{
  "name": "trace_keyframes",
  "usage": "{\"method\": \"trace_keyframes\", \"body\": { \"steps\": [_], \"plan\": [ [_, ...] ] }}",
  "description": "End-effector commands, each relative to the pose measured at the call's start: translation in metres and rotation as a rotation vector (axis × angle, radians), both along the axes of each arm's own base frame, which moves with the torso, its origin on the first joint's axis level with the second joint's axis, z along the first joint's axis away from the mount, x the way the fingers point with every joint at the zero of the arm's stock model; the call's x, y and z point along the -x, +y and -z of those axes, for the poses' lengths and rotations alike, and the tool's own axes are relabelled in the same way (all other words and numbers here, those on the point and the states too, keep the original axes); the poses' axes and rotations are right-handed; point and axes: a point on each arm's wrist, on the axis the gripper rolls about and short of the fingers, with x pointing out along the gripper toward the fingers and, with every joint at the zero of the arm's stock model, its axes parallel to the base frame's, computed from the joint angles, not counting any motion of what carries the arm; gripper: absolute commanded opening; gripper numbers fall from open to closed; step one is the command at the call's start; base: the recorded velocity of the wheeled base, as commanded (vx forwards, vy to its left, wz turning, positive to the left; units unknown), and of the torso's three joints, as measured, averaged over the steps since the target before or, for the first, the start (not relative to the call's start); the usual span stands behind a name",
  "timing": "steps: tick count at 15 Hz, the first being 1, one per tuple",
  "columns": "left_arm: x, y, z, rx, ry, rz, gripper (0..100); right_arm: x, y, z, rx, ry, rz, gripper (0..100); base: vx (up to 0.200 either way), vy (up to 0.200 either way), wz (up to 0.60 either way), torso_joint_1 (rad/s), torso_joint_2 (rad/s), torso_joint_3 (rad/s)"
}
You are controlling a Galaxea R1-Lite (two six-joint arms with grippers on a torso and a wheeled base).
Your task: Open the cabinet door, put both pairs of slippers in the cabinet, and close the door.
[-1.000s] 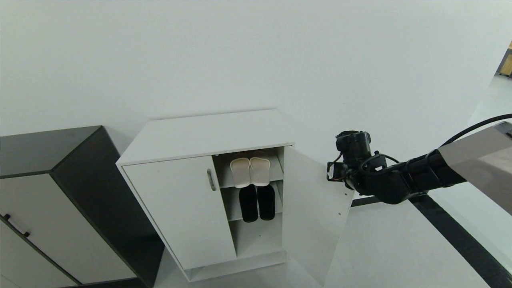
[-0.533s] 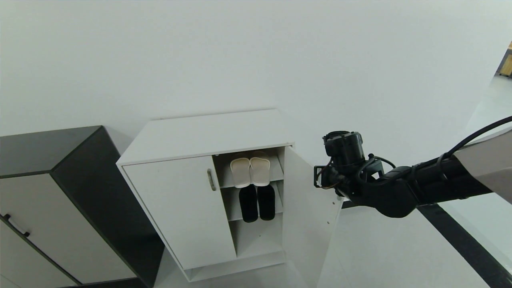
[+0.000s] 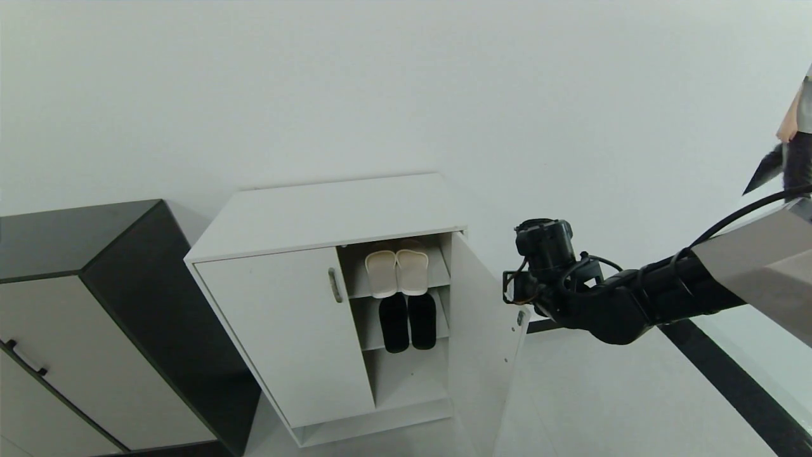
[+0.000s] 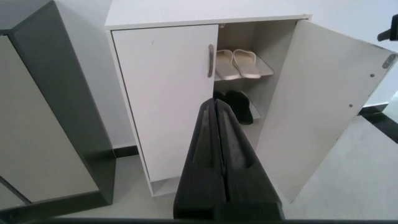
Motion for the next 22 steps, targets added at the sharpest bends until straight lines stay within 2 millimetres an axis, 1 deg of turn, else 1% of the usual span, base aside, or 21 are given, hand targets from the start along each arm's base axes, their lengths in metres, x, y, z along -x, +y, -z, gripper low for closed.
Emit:
{"method": "trace_keyframes", "body": {
  "steps": [1, 5, 7, 9, 10, 12, 15, 21, 22],
  "plan": [
    [0.000, 0.000, 0.000, 0.001, -0.001, 0.000, 0, -0.001, 0.005, 0.011, 0.013, 0.022, -0.008, 0, 0.000, 0.000, 0.00, 0.000, 0.00, 0.000],
    [0.000, 0.000, 0.000, 0.001, 0.000, 0.002, 0, 0.018, 0.029, 0.008, -0.019, 0.021, -0.068, 0, 0.000, 0.000, 0.00, 0.000, 0.00, 0.000],
    [0.000, 0.000, 0.000, 0.001, 0.000, 0.002, 0, 0.035, 0.042, 0.002, -0.038, 0.015, -0.112, 0, 0.000, 0.000, 0.00, 0.000, 0.00, 0.000],
    [0.000, 0.000, 0.000, 0.001, 0.000, 0.002, 0, 0.047, 0.045, -0.003, -0.050, -0.003, -0.143, 0, 0.000, 0.000, 0.00, 0.000, 0.00, 0.000],
    [0.000, 0.000, 0.000, -0.001, -0.001, 0.001, 0, 0.056, 0.046, -0.004, -0.057, -0.011, -0.192, 0, 0.000, 0.000, 0.00, 0.000, 0.00, 0.000],
    [0.000, 0.000, 0.000, -0.001, 0.000, 0.001, 0, 0.063, 0.043, -0.006, -0.049, -0.036, -0.247, 0, 0.000, 0.000, 0.00, 0.000, 0.00, 0.000],
    [0.000, 0.000, 0.000, -0.001, -0.001, 0.001, 0, 0.067, 0.046, -0.005, -0.042, -0.047, -0.267, 0, 0.000, 0.000, 0.00, 0.000, 0.00, 0.000],
    [0.000, 0.000, 0.000, -0.001, 0.000, 0.001, 0, 0.068, 0.048, -0.001, -0.042, -0.036, -0.287, 0, 0.000, 0.000, 0.60, 0.002, 0.00, 0.001],
    [0.000, 0.000, 0.000, -0.001, 0.000, 0.003, 0, 0.067, 0.048, 0.001, -0.041, -0.035, -0.284, 0, 0.000, 0.000, 0.00, 0.000, 0.00, 0.000]
  ]
}}
